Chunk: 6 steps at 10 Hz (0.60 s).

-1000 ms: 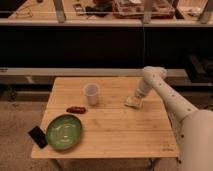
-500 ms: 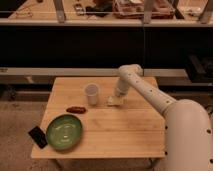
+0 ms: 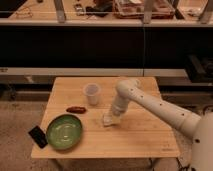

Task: Wipe the white sponge on the table

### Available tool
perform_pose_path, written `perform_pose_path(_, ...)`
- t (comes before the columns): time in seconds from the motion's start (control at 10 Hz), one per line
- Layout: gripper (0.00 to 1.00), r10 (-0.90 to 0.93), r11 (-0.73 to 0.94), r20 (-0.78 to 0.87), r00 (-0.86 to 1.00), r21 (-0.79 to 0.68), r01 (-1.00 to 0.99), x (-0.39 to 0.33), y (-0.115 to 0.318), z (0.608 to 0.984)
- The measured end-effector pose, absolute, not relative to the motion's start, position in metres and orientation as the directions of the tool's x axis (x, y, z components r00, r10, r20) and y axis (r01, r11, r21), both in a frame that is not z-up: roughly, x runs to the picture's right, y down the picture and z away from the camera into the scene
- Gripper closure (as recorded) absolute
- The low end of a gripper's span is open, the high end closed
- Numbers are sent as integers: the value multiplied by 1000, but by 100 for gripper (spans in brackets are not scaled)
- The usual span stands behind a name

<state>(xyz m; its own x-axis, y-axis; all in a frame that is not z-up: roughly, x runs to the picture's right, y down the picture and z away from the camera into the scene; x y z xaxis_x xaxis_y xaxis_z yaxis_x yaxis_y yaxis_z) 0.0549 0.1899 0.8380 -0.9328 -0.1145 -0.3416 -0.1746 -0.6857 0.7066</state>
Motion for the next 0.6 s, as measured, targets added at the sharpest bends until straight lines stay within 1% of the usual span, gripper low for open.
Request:
perform_pose_path(0.2, 100, -207, -653, -320, -924, 749, -113, 85, 211, 821)
perform_pose_path(0.3, 100, -242, -646, -298, -923, 759, -76, 101, 212, 822)
perform_pose_path(0.4, 100, -276, -643, -258, -926, 765, -22, 125, 209, 830)
perform_pose_path(0.6, 100, -325, -639, -156, -933, 763, 95, 174, 193, 857)
